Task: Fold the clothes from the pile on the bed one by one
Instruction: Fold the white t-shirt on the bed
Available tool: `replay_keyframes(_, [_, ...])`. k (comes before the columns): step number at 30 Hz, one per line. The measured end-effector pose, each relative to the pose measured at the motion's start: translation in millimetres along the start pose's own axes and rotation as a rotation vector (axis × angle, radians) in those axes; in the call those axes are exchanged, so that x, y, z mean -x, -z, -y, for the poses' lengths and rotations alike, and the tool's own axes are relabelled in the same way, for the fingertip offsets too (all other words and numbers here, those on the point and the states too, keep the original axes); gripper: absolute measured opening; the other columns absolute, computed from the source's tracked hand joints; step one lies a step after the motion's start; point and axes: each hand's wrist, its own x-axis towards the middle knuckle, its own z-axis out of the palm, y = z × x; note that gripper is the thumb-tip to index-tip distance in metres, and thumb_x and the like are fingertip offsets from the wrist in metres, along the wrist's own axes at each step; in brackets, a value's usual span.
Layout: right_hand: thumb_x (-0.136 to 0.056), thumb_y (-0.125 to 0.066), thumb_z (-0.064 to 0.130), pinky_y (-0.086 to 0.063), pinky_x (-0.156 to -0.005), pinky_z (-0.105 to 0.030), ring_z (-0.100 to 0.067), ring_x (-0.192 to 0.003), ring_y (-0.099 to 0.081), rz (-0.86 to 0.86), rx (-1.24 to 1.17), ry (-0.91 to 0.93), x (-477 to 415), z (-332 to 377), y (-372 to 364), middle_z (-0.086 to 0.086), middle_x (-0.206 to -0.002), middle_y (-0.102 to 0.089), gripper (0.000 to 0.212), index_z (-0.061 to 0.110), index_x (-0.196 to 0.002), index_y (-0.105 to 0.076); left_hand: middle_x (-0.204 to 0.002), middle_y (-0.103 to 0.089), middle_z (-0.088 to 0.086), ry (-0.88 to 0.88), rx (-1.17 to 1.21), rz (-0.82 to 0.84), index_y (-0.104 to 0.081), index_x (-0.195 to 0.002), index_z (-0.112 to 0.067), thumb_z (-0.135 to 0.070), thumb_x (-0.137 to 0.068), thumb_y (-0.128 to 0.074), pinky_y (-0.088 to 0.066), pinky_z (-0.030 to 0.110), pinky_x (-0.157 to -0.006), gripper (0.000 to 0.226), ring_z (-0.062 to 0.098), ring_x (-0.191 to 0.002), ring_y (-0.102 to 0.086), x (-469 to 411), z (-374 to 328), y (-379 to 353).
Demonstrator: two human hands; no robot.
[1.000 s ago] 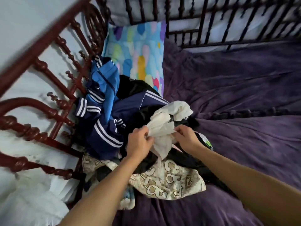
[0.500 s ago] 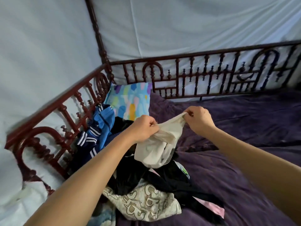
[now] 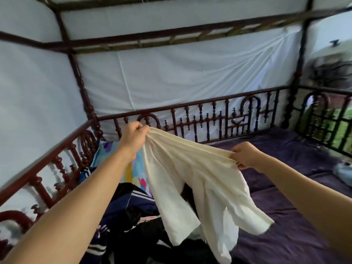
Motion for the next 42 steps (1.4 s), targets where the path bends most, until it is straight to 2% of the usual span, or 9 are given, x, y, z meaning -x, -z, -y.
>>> replay_keyframes(6, [-0.090, -0.058, 0.010, -0.039, -0.048, -0.023, -0.015, -0.051, -0.047, -0.048, -0.457, -0.057, 7, 36, 35, -0.005, -0.065, -0.053, 0.010, 0.009, -0.084, -0.066, -0.074, -0.046, 0.004, -0.119, 0.015, 0.110, -0.052, -0.083, -0.001, -0.018, -0.094, -0.050, -0.033, 0.027, -0.058, 0.021, 0.014, -0.067, -0.040, -9, 12, -10])
replay_keyframes(9, [-0.089, -0.060, 0.021, -0.053, -0.060, -0.029, -0.023, -0.067, -0.063, -0.197, -0.639, -0.109, 17, 47, 35, -0.011, -0.082, -0.069, 0.017, 0.009, -0.090, -0.073, -0.073, -0.049, 0.004, -0.290, -0.057, 0.233, -0.056, -0.087, 0.003, -0.026, -0.095, -0.055, -0.033, 0.014, -0.055, 0.030, 0.005, -0.061, -0.042, -18, 12, -4])
replay_keyframes(14, [-0.087, -0.046, 0.059, -0.045, -0.071, -0.037, -0.015, -0.073, -0.056, -0.376, -0.036, 0.280, 50, 46, 30, 0.013, -0.070, -0.060, 0.025, 0.043, -0.078, -0.062, -0.052, -0.045, -0.010, -0.311, -0.018, 0.508, -0.059, -0.072, -0.005, -0.063, -0.063, -0.076, -0.029, 0.018, -0.048, 0.062, 0.002, -0.050, -0.037, -42, 11, 27])
replay_keyframes(17, [-0.067, -0.045, 0.084, -0.048, -0.072, -0.035, -0.017, -0.077, -0.058, -0.323, 0.316, 0.346, 66, 43, 30, 0.012, -0.078, -0.062, 0.057, 0.040, -0.101, -0.059, -0.052, -0.056, -0.010, -0.291, -0.069, 0.624, -0.066, -0.070, -0.007, -0.071, -0.042, -0.077, -0.037, 0.011, -0.047, 0.071, -0.002, -0.049, -0.047, -59, 7, 47])
replay_keyframes(21, [-0.081, -0.060, 0.061, -0.042, -0.056, -0.036, -0.019, -0.055, -0.046, -0.541, 0.261, 0.433, 65, 49, 25, 0.003, -0.055, -0.049, 0.049, 0.016, -0.067, -0.049, -0.050, -0.058, -0.009, -0.347, -0.159, 0.573, -0.067, -0.066, -0.006, -0.046, -0.059, -0.080, -0.036, 0.012, -0.046, 0.043, 0.000, -0.047, -0.045, -88, -7, 54])
replay_keyframes(26, [-0.097, -0.045, 0.045, -0.037, -0.057, -0.040, -0.026, -0.055, -0.042, -0.667, 0.224, 0.383, 53, 47, 23, 0.000, -0.052, -0.042, 0.050, 0.010, -0.063, -0.038, -0.062, -0.047, 0.010, -0.483, -0.161, 0.365, -0.059, -0.069, 0.003, -0.035, -0.086, -0.068, -0.028, 0.020, -0.046, 0.042, 0.011, -0.056, -0.039, -118, -7, 24])
replay_keyframes(29, [-0.099, -0.039, 0.047, -0.029, -0.055, -0.036, -0.025, -0.056, -0.040, -0.696, 0.159, 0.263, 41, 26, 28, 0.003, -0.055, -0.043, 0.052, 0.012, -0.061, -0.036, -0.054, -0.041, -0.006, -0.459, -0.033, 0.394, -0.048, -0.063, -0.006, -0.030, -0.093, -0.059, -0.025, 0.018, -0.045, 0.040, 0.003, -0.049, -0.033, -102, 4, -26])
replay_keyframes(36, [-0.065, -0.039, 0.091, -0.042, -0.054, -0.033, -0.024, -0.056, -0.054, -0.499, 0.404, 0.432, 50, -71, 74, 0.001, -0.063, -0.060, 0.071, 0.024, -0.085, -0.053, -0.058, -0.061, -0.006, -0.298, -0.128, 0.807, -0.069, -0.072, -0.009, -0.064, -0.063, -0.075, -0.040, 0.017, -0.052, 0.056, 0.003, -0.053, -0.051, -92, 5, -87])
replay_keyframes(42, [-0.094, -0.041, 0.052, -0.040, -0.047, -0.030, -0.029, -0.060, -0.059, -0.542, 0.610, 0.570, 19, -148, 72, 0.003, -0.068, -0.058, 0.044, 0.020, -0.076, -0.065, -0.079, -0.070, 0.021, -0.031, -0.295, 1.069, -0.073, -0.081, -0.002, -0.053, -0.045, -0.087, -0.052, 0.030, -0.063, 0.064, 0.022, -0.067, -0.064, -75, 13, -140])
